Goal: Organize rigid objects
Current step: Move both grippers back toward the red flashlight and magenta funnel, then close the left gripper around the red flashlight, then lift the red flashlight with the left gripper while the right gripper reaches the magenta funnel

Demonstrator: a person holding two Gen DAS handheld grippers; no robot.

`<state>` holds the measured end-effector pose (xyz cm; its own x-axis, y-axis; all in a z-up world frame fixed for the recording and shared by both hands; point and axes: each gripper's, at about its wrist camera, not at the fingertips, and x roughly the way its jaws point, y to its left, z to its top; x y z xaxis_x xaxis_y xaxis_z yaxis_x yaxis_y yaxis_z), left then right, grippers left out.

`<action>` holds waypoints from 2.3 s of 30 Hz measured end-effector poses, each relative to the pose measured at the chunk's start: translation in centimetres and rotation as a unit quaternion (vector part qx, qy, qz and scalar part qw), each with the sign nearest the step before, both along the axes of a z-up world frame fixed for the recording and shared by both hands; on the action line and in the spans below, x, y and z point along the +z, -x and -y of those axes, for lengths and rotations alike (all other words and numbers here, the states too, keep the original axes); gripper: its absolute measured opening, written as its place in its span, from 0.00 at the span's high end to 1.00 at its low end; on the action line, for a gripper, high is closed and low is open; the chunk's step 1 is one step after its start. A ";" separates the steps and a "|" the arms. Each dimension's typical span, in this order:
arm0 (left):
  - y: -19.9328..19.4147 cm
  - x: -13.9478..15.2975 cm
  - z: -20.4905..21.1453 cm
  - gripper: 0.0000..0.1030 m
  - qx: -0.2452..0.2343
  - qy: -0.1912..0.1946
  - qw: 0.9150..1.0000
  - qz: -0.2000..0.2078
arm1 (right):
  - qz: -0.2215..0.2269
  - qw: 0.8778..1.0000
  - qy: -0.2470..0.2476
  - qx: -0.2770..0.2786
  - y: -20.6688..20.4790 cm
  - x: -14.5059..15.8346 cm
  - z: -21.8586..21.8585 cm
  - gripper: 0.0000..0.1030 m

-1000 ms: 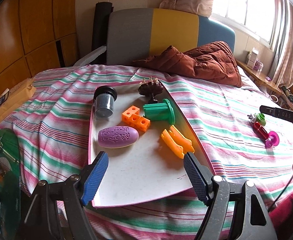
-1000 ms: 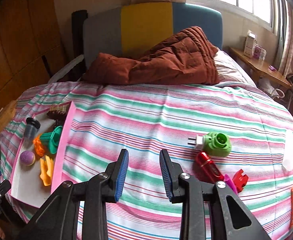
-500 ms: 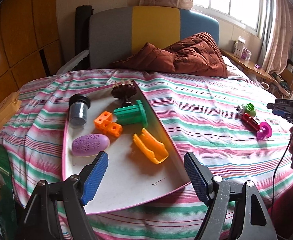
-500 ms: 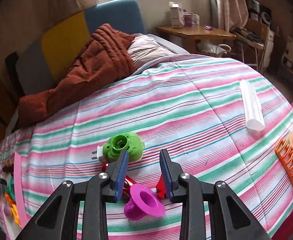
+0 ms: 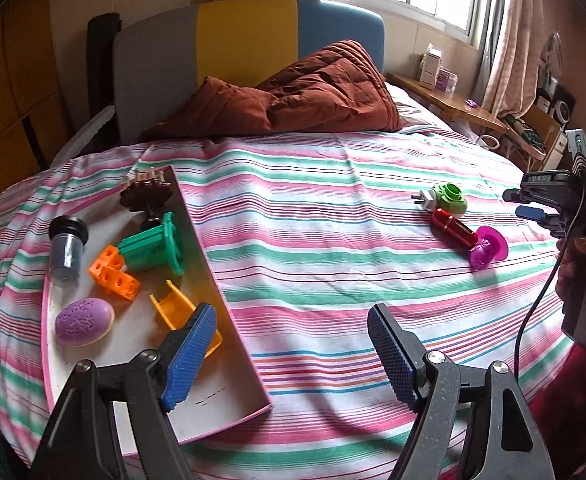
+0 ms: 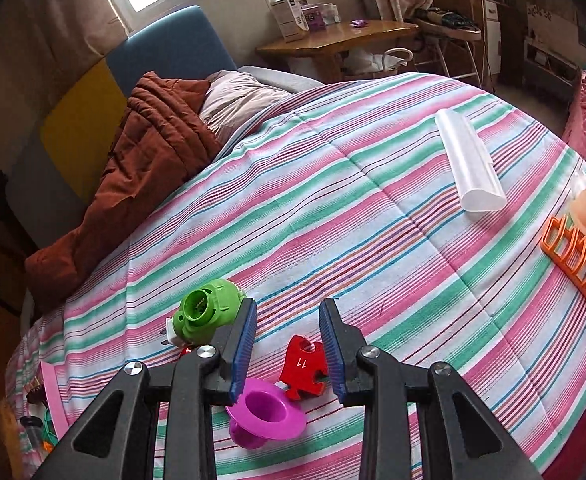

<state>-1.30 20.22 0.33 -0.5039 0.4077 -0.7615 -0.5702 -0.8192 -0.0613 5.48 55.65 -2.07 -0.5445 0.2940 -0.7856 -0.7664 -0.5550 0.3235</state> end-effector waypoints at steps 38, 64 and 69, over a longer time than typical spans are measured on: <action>5.4 -6.7 -24.7 0.37 -0.087 -0.036 0.985 0.147 | -0.056 0.995 0.084 0.006 0.0 -0.6 -0.8 0.69; -0.8 -7.2 -9.2 0.74 -0.138 -0.012 0.989 0.053 | -0.038 0.993 0.107 0.041 1.0 -2.0 -0.1 0.69; -1.4 -7.2 -8.3 0.74 -0.138 -0.013 0.989 0.050 | -0.036 0.984 0.123 0.127 3.3 -2.3 2.4 0.69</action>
